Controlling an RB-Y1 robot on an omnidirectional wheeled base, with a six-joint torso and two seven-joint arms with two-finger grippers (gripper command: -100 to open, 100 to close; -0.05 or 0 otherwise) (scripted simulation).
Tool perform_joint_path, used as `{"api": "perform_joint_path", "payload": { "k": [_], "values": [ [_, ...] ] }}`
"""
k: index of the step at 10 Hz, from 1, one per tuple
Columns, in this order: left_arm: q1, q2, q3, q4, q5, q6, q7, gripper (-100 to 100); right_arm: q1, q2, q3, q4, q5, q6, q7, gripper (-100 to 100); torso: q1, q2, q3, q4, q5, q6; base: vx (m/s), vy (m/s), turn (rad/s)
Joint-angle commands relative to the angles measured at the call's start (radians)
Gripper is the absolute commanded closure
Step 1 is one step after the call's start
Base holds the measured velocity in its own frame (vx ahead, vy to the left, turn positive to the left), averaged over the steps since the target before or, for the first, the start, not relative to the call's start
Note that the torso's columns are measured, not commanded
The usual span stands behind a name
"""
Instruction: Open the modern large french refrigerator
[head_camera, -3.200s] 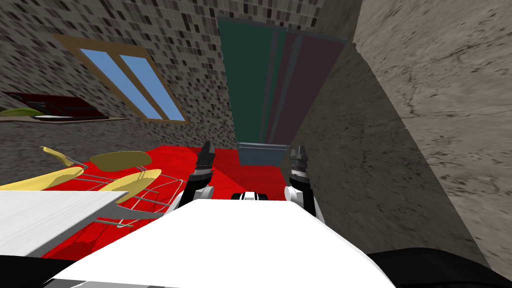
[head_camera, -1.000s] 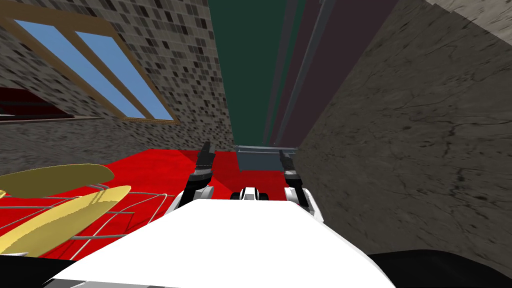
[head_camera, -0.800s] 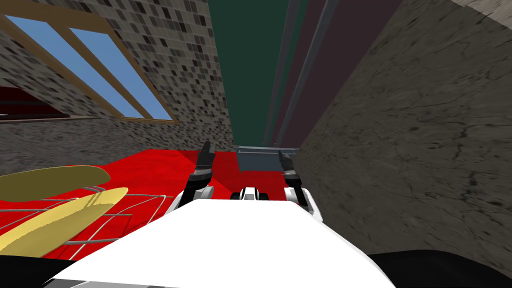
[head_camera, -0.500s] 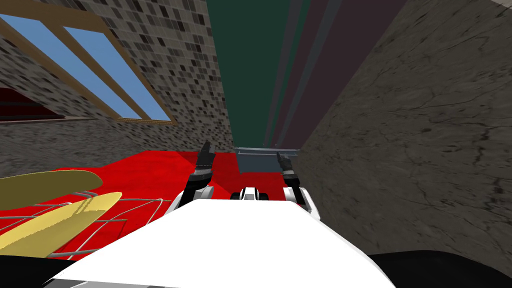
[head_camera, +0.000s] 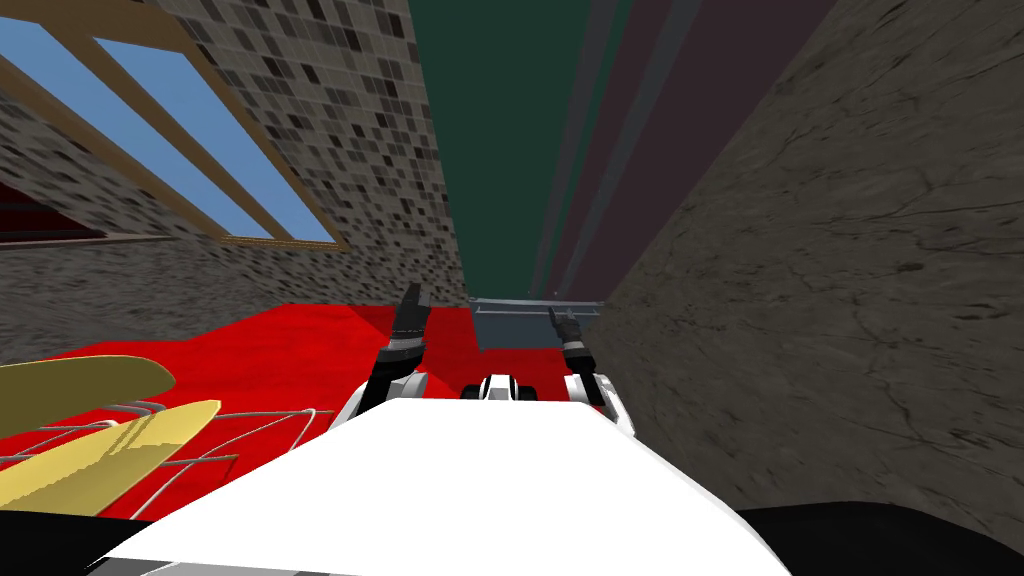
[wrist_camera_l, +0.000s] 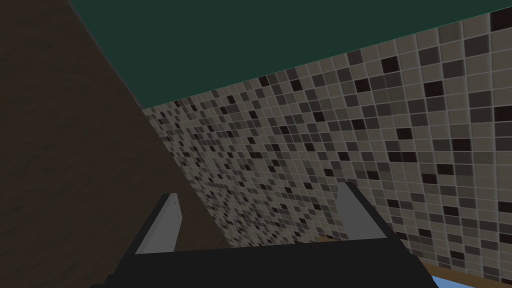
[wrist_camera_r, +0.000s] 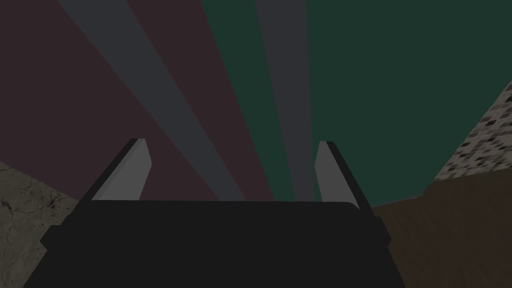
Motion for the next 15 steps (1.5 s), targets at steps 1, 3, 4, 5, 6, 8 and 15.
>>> {"api": "perform_joint_path", "payload": {
  "k": [1,3,4,5,6,8,15],
  "values": [
    [0.0,0.0,0.0,0.0,0.0,0.0,0.0,0,-0.007,0.003,0.004,0.023,0.024,0.008,0.058,-100,-0.001,0.002,0.001,0.001,0.0,0.0,0.065,0.027,-0.005],
    [0.0,0.0,0.0,0.0,0.0,0.0,0.0,0,-0.017,0.007,0.011,0.058,0.063,0.027,0.123,-100,0.0,0.003,0.002,0.001,0.0,0.0,0.091,0.035,-0.016],
    [0.0,0.0,0.0,0.0,0.0,0.0,0.0,0,-0.017,0.007,0.011,0.058,0.063,0.027,0.14,-100,0.001,-0.001,0.0,0.0,0.0,0.0,0.092,0.023,-0.007],
    [0.0,0.0,0.0,0.0,0.0,0.0,0.0,0,-0.022,0.009,0.014,0.075,0.081,0.036,0.177,-100,-0.001,0.0,0.0,0.0,0.0,0.0,0.09,0.028,-0.008],
    [0.0,0.0,0.0,0.0,0.0,0.0,0.0,0,-0.026,0.011,0.018,0.092,0.1,0.044,0.204,-100,0.0,0.001,0.001,0.0,0.0,0.0,0.131,0.052,-0.018],
    [0.0,0.0,0.0,0.0,0.0,0.0,0.0,0,-0.031,0.013,0.021,0.108,0.117,0.053,0.253,-100,0.0,0.002,0.001,0.001,0.0,0.0,0.081,0.036,-0.009],
    [0.0,0.0,0.0,0.0,0.0,0.0,0.0,0,-0.054,0.015,0.036,0.188,0.205,0.094,0.44,-100,0.0,-0.001,0.0,0.0,0.0,0.0,0.096,0.033,-0.012]
  ]
}}
